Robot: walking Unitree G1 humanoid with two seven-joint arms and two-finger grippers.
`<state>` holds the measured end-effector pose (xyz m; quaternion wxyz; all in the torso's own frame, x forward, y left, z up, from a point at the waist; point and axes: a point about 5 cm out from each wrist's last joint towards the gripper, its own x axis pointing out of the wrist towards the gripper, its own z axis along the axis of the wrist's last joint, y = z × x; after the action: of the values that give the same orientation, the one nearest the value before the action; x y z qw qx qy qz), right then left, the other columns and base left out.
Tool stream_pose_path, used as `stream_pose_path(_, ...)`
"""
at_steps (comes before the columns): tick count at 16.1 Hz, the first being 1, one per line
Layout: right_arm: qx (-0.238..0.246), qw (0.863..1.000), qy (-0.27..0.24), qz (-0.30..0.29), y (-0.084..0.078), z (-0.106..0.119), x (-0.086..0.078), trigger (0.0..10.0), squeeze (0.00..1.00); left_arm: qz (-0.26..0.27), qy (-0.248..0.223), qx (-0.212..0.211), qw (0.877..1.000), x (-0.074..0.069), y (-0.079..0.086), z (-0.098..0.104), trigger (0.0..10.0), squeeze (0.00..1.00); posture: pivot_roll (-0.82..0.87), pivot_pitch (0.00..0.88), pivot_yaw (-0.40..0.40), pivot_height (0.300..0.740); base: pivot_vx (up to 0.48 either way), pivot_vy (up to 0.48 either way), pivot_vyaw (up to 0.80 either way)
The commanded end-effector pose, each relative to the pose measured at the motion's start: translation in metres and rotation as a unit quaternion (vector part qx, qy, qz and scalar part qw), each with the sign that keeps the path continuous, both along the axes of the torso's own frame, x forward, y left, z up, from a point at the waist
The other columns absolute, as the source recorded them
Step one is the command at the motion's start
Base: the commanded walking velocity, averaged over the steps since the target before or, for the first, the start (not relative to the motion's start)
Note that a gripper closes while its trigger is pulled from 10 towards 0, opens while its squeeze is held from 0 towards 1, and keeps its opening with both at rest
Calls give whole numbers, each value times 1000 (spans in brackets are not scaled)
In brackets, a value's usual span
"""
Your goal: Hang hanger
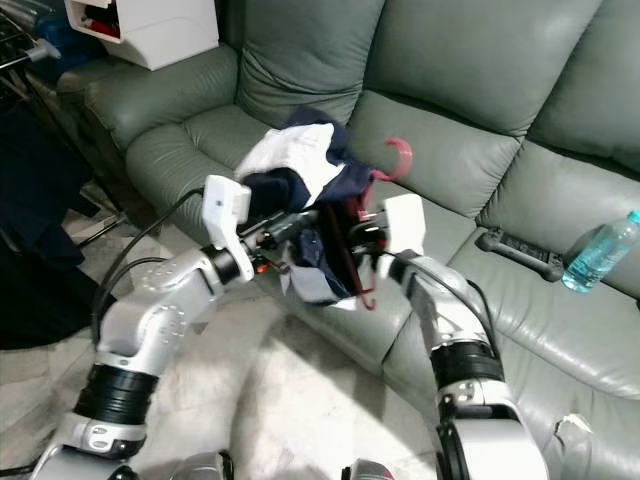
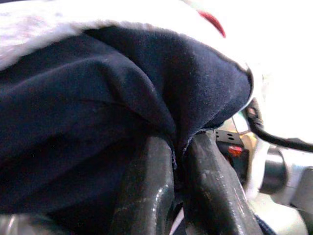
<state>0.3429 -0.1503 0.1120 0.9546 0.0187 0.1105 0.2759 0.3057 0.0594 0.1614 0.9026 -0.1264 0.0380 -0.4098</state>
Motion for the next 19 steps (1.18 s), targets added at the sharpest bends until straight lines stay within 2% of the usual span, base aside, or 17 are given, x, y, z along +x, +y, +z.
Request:
stream_pose_path(1,-11,999,-21,46,9,7,-3,10000,0,2,-22,12,1000,3,-1,5,0,0,-86,31,15,740,0,0,0)
stream_pose_path(3,-41,991,-24,124,13,1,-23,10000,0,16,-34,34,999,6,2,3,0,0,-88,31,17,740,0,0,0)
stream_pose_path(5,-51,985,-37,160,14,2,-32,10000,0,28,-48,64,996,9,8,-1,39,0,-91,31,20,740,0,0,0)
stream_pose_path(7,-58,988,-64,127,12,8,-26,10000,0,20,-64,78,995,10,9,0,0,0,-91,31,20,740,0,0,0)
stream_pose_path(8,-68,991,-88,74,6,14,-15,10000,0,19,-65,77,995,9,9,0,0,0,-91,31,20,740,0,0,0)
stream_pose_path(9,-66,992,-95,50,2,18,-9,10000,0,22,-66,79,994,8,11,-1,0,0,-87,30,20,740,0,0,0)
stream_pose_path(13,-37,991,-117,-48,-19,32,7,10000,0,36,-58,86,994,2,27,-8,0,0,-76,35,15,740,0,0,0)
stream_pose_path(15,-36,991,-122,-47,-16,34,10,10000,0,24,-54,87,994,0,22,-11,0,0,-77,36,13,740,0,0,0)
stream_pose_path(17,-32,990,-130,-39,-10,37,10,10000,0,2,-54,93,994,-2,12,-14,1255,0,-82,35,12,740,0,0,0)
stream_pose_path(18,-28,990,-132,-35,-7,37,10,10000,0,-8,-57,92,994,-3,7,-14,1451,0,-85,36,12,740,0,0,0)
stream_pose_path(19,-28,990,-133,-33,-6,37,10,10000,0,-11,-59,93,994,-2,4,-14,3020,0,-87,36,13,740,0,0,0)
